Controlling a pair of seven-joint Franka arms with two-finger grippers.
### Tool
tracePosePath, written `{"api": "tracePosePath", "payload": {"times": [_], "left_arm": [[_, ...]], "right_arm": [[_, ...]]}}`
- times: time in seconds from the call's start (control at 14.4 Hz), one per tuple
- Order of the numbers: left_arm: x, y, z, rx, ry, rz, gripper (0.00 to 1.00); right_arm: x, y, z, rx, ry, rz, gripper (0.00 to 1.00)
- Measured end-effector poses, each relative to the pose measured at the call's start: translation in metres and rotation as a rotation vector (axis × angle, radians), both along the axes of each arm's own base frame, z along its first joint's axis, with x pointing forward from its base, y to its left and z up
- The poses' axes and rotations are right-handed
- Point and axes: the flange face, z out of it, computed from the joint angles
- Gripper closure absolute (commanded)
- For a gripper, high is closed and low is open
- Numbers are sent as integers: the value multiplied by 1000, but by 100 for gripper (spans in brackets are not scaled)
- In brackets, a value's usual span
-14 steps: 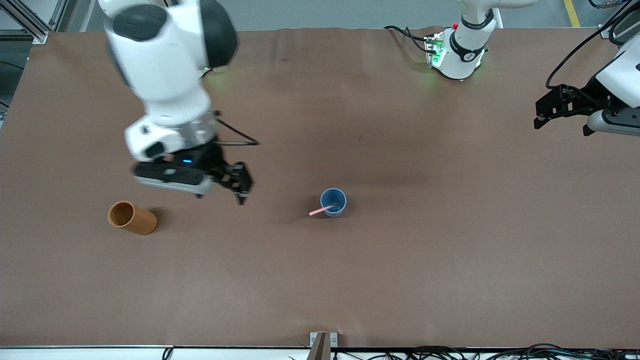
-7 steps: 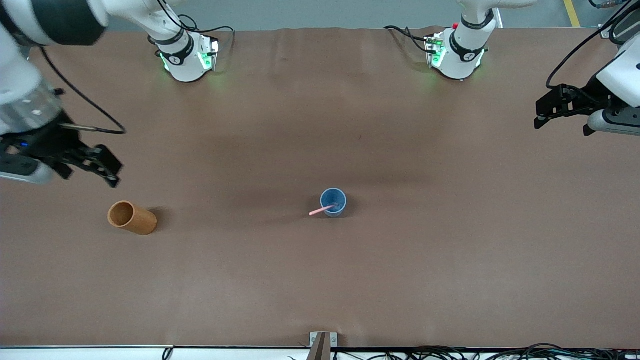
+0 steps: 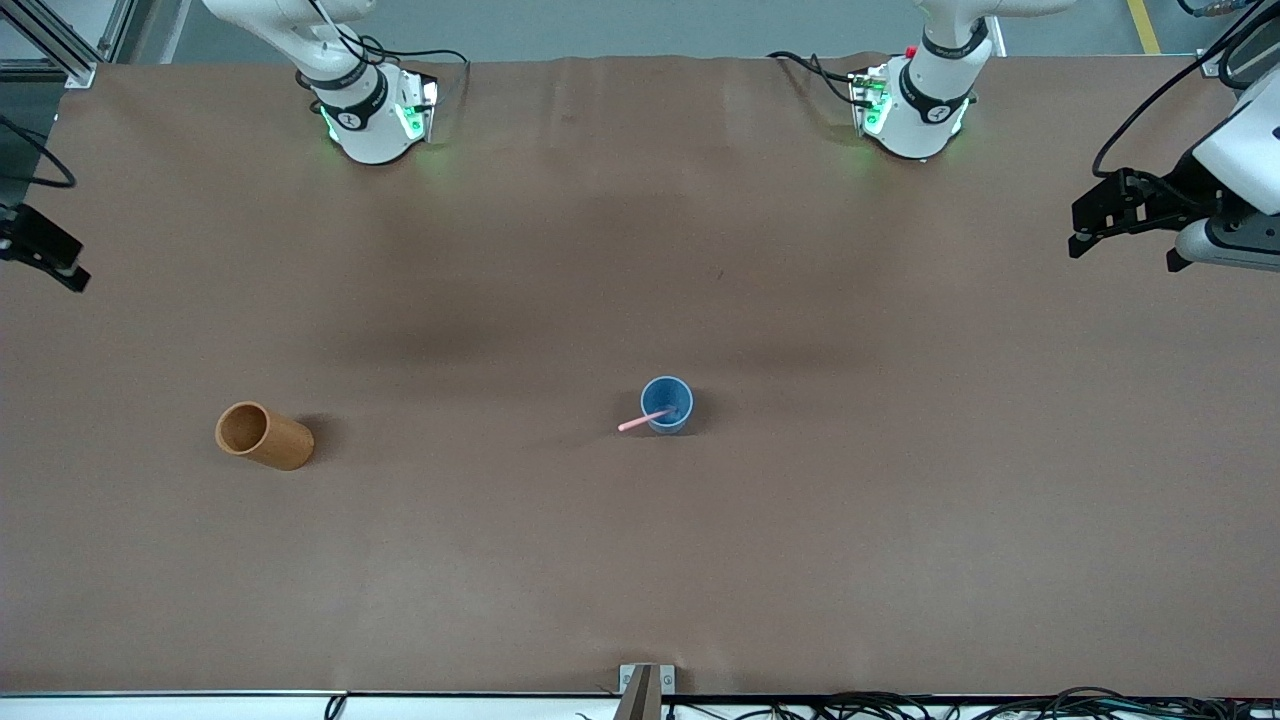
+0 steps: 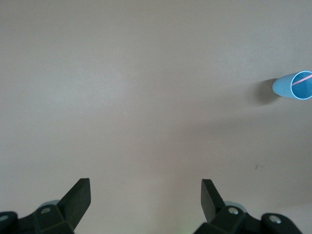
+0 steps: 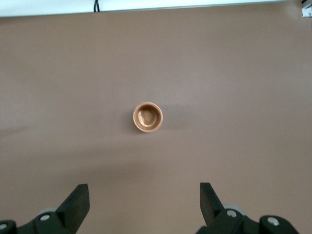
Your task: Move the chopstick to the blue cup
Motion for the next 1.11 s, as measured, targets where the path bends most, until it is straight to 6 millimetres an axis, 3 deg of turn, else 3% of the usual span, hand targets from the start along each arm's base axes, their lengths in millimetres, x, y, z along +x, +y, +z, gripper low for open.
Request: {"api": "tracePosePath", "payload": {"times": [0.28, 0.42, 0.76, 1.11], "left_arm": [[0, 0, 0, 0, 0, 0, 0], [0, 0, 0, 0, 0, 0, 0], [0, 0, 0, 0, 0, -1, 0], [0, -1, 0, 0, 0, -1, 0]], "right_arm": [[-20, -1, 40, 10, 19, 13, 0], [-24, 3, 49, 33, 23, 19, 0], [-16, 14, 30, 56, 70, 41, 0], [-16, 16, 26, 57, 85, 44, 0]]}}
